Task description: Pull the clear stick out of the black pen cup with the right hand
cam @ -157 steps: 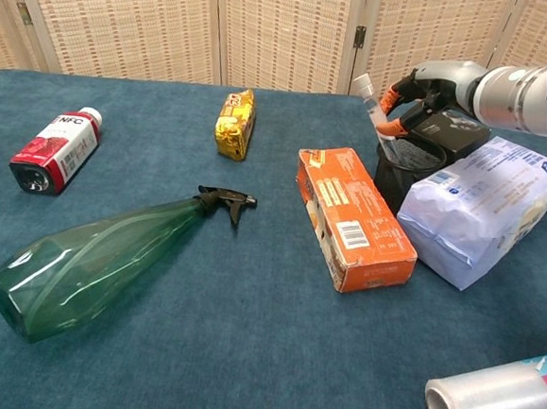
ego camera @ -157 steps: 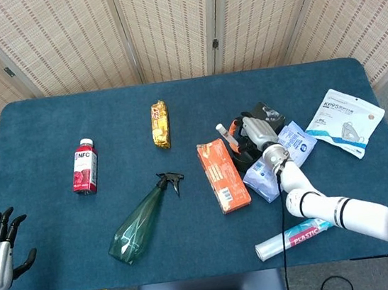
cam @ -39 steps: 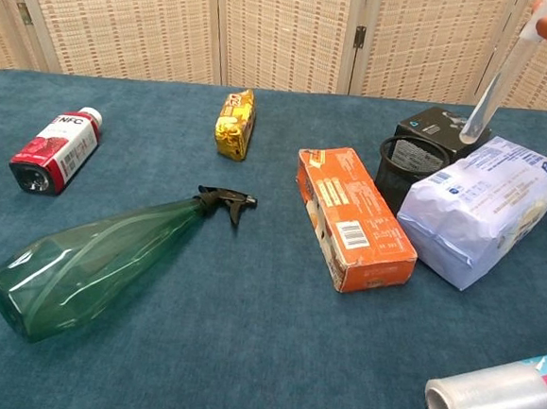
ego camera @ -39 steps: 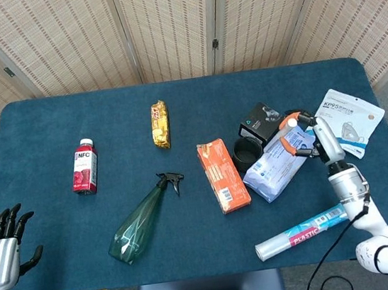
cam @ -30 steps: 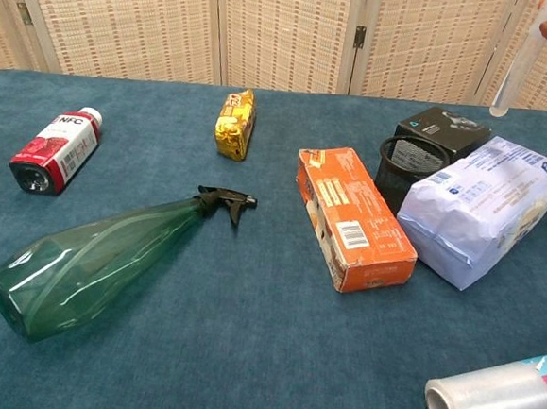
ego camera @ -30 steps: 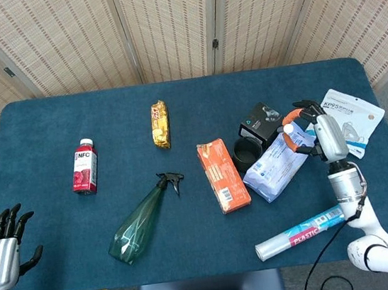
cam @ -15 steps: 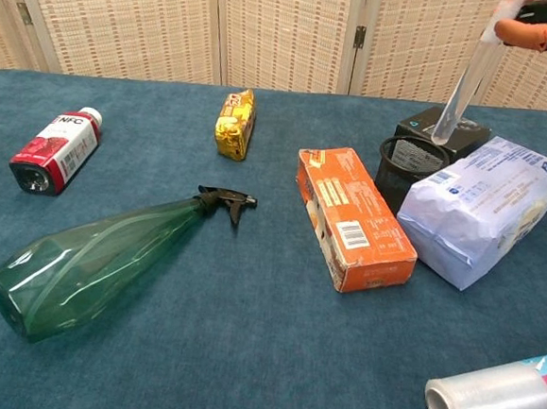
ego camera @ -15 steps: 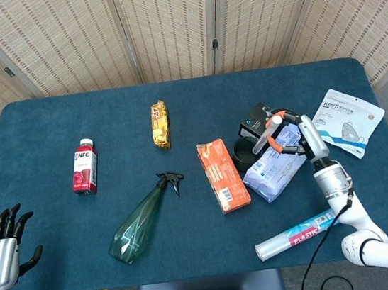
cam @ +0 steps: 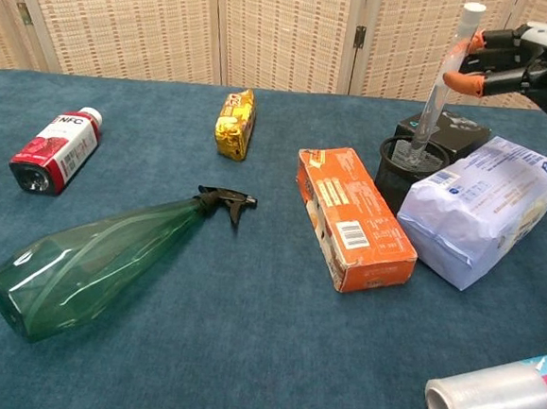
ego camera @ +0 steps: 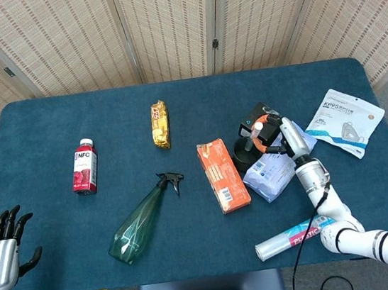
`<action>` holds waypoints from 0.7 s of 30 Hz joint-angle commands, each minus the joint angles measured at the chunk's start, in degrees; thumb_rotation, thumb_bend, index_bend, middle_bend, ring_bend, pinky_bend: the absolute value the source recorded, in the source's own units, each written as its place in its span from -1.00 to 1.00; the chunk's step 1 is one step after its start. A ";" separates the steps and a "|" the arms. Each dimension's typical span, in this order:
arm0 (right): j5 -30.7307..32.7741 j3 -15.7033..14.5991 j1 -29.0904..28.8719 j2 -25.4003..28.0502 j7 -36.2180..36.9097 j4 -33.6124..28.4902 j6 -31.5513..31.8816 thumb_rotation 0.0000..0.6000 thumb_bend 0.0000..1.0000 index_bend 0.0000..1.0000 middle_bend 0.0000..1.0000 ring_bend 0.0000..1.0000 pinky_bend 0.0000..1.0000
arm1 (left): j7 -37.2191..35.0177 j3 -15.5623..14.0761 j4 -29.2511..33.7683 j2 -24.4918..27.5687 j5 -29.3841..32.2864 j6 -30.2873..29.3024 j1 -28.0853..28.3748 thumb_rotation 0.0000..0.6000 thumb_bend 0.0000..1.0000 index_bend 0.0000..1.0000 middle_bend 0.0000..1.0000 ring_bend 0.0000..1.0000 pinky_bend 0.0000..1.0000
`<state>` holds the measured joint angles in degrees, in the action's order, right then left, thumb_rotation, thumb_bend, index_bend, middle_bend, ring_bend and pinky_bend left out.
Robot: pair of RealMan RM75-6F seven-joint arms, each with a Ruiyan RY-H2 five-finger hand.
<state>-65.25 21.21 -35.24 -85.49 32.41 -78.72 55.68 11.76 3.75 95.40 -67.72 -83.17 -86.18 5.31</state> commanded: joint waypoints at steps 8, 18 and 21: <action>-2.52 -2.57 -1.28 -2.54 -0.08 6.10 -3.08 1.00 -0.31 -0.25 -0.42 -0.78 -0.77 | 0.23 0.00 0.18 0.11 0.17 -0.13 -0.13 1.00 -0.36 -0.57 -0.83 -0.91 -0.81; -8.63 -5.19 2.88 7.34 -6.68 -1.36 3.50 1.00 -0.68 -1.00 -0.95 -1.00 -0.84 | 0.26 0.26 0.47 0.12 -0.31 -0.13 0.28 1.00 -0.36 -0.57 -0.83 -0.91 -0.81; -10.87 -6.34 5.60 11.50 -11.69 -4.89 8.28 1.00 -0.64 -1.00 -0.91 -1.00 -0.84 | 0.23 0.35 0.53 0.15 -0.39 -0.22 0.33 1.00 -0.36 -0.57 -0.83 -0.91 -0.81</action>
<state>-74.10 15.98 -31.90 -76.71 24.28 -80.81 60.51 11.99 4.10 95.93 -67.57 -83.56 -86.40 5.64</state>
